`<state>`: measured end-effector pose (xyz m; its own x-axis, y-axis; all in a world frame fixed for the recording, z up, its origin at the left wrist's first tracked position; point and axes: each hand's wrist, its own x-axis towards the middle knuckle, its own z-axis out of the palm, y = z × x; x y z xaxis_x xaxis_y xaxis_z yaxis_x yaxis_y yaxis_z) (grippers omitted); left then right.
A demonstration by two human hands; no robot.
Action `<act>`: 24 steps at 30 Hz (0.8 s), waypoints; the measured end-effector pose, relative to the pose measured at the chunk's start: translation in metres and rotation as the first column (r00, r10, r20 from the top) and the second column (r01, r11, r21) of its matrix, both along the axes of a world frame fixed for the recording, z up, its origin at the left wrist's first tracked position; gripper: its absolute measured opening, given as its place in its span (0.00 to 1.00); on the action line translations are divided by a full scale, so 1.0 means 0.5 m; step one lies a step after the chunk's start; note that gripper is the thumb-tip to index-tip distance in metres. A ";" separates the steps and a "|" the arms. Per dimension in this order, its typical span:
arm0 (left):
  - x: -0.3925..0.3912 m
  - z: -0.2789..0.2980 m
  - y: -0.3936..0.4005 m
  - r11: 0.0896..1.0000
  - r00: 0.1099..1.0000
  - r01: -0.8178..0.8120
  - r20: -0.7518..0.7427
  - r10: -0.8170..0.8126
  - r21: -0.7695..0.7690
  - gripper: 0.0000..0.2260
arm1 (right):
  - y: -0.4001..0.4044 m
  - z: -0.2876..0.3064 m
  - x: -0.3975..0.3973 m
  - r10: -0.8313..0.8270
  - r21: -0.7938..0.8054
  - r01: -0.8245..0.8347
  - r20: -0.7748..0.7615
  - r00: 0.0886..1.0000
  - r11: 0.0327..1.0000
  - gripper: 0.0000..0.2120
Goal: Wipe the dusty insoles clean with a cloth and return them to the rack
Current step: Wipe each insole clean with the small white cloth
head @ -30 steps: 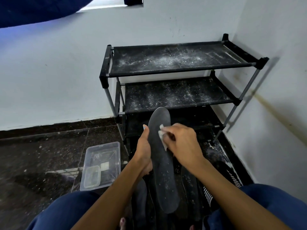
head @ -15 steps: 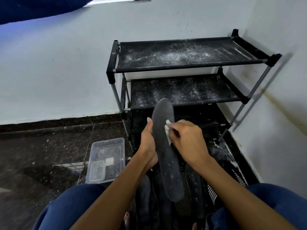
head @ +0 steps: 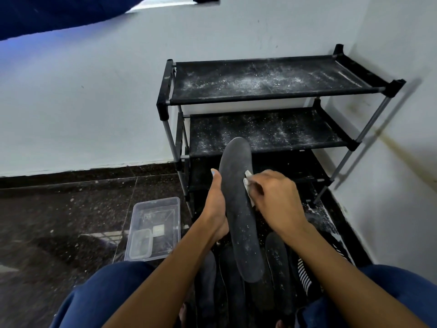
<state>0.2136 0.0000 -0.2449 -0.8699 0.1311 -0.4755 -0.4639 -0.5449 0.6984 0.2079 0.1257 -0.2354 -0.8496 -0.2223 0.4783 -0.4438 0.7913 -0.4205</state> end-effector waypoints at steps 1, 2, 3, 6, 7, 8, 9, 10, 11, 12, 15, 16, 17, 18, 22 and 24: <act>0.000 0.000 0.002 1.000 1.000 0.006 0.004 -0.006 -0.005 0.35 | -0.002 0.000 0.002 0.004 -0.011 -0.004 0.002 1.000 1.000 0.07; -0.001 -0.001 0.002 1.000 1.000 0.008 0.016 -0.008 -0.005 0.36 | -0.006 0.001 0.008 0.058 -0.033 -0.057 0.037 0.998 0.998 0.04; -0.002 -0.002 0.002 1.000 1.000 0.002 0.030 -0.003 0.008 0.37 | -0.012 0.002 0.016 0.136 -0.063 -0.130 0.102 0.986 0.989 0.03; -0.009 -0.006 -0.007 0.996 0.999 -0.040 0.040 0.037 0.076 0.39 | -0.020 0.002 0.032 0.277 -0.150 -0.239 0.328 0.903 0.959 0.07; -0.011 -0.005 -0.011 0.995 0.999 -0.039 0.030 0.037 0.092 0.40 | -0.019 -0.001 0.030 0.251 -0.137 -0.217 0.326 0.912 0.967 0.05; -0.013 -0.004 -0.013 0.994 0.999 -0.034 0.016 0.032 0.103 0.40 | -0.016 -0.003 0.026 0.190 -0.105 -0.167 0.273 0.943 0.980 0.04; -0.014 -0.001 -0.014 0.993 1.000 -0.022 0.001 0.022 0.114 0.40 | -0.011 -0.005 0.020 0.109 -0.067 -0.097 0.193 0.975 0.993 0.06; -0.013 0.000 -0.013 0.992 1.000 -0.014 -0.006 0.015 0.126 0.40 | -0.008 -0.004 0.017 0.037 -0.042 -0.032 0.128 0.991 0.999 0.08; -0.011 0.001 -0.012 0.991 1.000 -0.012 -0.006 0.012 0.133 0.40 | -0.008 -0.003 0.016 0.006 -0.045 -0.002 0.100 0.995 0.999 0.09; -0.010 -0.001 -0.011 0.991 1.000 -0.012 -0.004 0.013 0.131 0.39 | -0.010 -0.002 0.016 0.023 -0.062 -0.017 0.108 0.994 0.998 0.08; -0.008 -0.005 -0.014 0.996 1.000 0.000 0.012 -0.001 0.094 0.39 | -0.022 -0.004 0.029 0.212 -0.157 -0.181 0.218 0.952 0.971 0.07; -0.007 -0.006 -0.016 0.994 1.000 0.013 0.016 -0.015 0.107 0.39 | -0.023 -0.006 0.030 0.239 -0.180 -0.199 0.236 0.942 0.963 0.08; -0.005 -0.004 -0.017 0.993 0.999 0.027 0.015 -0.029 0.116 0.38 | -0.021 -0.007 0.029 0.232 -0.210 -0.185 0.230 0.945 0.960 0.09; -0.003 -0.002 -0.016 0.993 0.999 0.042 0.008 -0.043 0.112 0.37 | -0.018 -0.007 0.026 0.202 -0.245 -0.153 0.191 0.960 0.957 0.08; 0.004 0.001 -0.008 0.991 0.995 0.102 -0.008 -0.102 0.087 0.34 | -0.014 -0.004 0.017 0.069 -0.308 -0.062 0.013 0.998 0.949 0.10; 0.006 0.001 -0.005 0.990 0.994 0.112 -0.003 -0.112 0.081 0.34 | -0.021 0.001 0.021 0.171 -0.314 -0.144 0.061 0.983 0.938 0.12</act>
